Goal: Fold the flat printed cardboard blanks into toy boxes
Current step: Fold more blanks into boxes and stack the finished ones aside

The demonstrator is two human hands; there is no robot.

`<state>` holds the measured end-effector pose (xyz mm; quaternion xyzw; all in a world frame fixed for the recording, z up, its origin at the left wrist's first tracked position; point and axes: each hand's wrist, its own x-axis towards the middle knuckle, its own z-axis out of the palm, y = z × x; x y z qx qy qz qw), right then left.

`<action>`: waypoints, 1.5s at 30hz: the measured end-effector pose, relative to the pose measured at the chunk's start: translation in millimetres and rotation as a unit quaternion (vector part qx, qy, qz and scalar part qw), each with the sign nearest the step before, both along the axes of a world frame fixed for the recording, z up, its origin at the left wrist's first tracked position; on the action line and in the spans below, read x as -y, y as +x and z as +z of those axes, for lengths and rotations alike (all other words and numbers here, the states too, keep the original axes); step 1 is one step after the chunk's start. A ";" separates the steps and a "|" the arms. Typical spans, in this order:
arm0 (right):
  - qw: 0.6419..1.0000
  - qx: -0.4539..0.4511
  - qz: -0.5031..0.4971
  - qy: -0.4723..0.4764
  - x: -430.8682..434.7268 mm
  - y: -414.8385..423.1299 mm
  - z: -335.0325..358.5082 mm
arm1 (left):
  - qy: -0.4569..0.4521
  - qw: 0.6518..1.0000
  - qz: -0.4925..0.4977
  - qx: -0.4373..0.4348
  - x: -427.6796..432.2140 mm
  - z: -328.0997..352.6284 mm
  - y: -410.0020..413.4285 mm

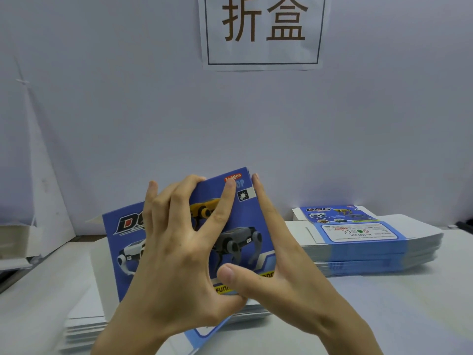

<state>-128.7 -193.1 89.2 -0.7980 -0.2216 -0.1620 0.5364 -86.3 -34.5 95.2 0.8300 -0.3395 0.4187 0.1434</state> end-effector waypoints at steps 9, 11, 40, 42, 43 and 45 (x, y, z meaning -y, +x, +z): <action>0.998 -0.006 0.057 0.035 3.8 -1.9 -0.4 | 0.005 1.000 -0.013 -0.007 -3.2 1.2 1.0; 0.994 -0.017 0.080 0.071 10.5 -2.7 1.2 | -0.006 0.999 -0.032 -0.025 -7.6 2.5 3.3; 0.932 0.045 -0.225 0.282 -1.1 13.8 -5.4 | -0.398 0.669 -0.100 -0.619 -4.5 -7.6 26.9; 0.939 0.058 -0.230 0.249 -6.8 13.0 -8.1 | -0.427 0.630 -0.130 -0.636 -5.2 -15.0 34.4; 0.941 0.058 -0.224 0.245 -10.2 12.5 -9.0 | -0.444 0.614 -0.137 -0.638 -5.8 -18.1 37.2; 0.943 0.049 -0.207 0.255 -16.3 11.6 -10.0 | -0.477 0.582 -0.155 -0.640 -7.5 -22.0 41.9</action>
